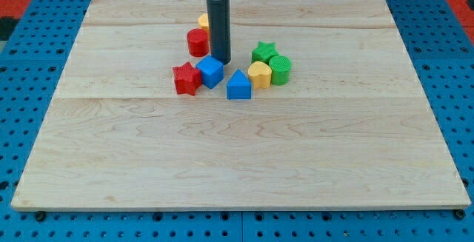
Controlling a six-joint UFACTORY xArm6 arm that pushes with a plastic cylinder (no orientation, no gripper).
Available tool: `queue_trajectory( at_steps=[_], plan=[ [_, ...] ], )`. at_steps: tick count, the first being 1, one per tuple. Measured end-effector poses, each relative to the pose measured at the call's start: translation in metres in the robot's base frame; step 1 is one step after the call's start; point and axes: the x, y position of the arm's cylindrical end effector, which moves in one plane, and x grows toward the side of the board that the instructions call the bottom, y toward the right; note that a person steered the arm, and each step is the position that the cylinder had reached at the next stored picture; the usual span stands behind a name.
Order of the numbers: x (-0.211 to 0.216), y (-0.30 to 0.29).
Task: Separate the red star from the blue cube
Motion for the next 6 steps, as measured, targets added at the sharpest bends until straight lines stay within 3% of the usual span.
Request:
queue_trajectory(
  at_steps=[2, 3, 4, 5, 6],
  plan=[
    [0.028, -0.113],
    [0.044, -0.108],
    [0.018, -0.109],
    [-0.011, -0.077],
    [-0.003, -0.029]
  ],
)
